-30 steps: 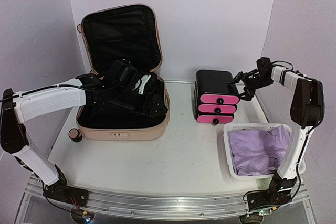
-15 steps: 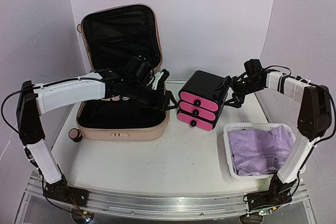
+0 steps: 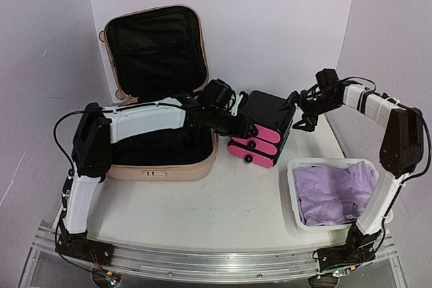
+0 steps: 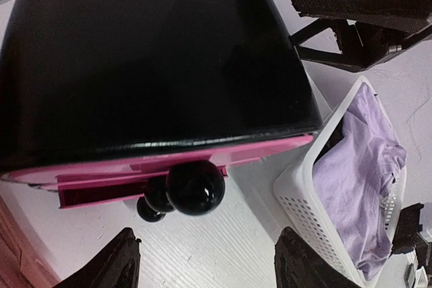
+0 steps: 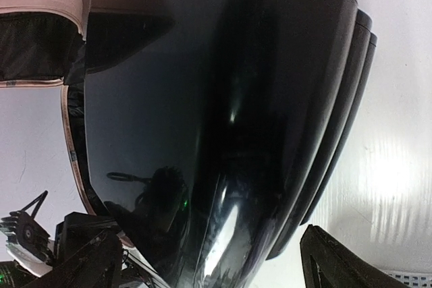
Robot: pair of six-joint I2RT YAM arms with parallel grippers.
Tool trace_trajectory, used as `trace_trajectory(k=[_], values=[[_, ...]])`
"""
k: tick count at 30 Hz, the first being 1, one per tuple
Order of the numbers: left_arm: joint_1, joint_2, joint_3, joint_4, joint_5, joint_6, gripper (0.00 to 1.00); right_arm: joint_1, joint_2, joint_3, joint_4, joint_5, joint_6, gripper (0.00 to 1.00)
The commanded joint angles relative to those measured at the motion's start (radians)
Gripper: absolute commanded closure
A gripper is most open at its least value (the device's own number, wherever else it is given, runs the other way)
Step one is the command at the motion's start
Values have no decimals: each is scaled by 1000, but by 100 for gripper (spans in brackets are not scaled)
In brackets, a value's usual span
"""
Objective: Open, take out, and arrange the luggage
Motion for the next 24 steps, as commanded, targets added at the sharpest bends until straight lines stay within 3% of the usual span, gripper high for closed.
trace_trajectory(k=[1,7,15,21,24], values=[[-1,77,143,46,-32,-35,34,-2,46,67,-2,-25,-11,7],[-18,153,224,46,-42,-77,41,-2,63,95,-1,-40,-10,8],[-30,206,296,46,-35,-100,73,-2,56,91,-2,-24,-26,11],[-60,215,320,47,-40,-103,89,-6,59,88,-2,24,-44,11],[-83,207,317,47,-53,-97,92,-17,78,92,-2,37,-39,12]])
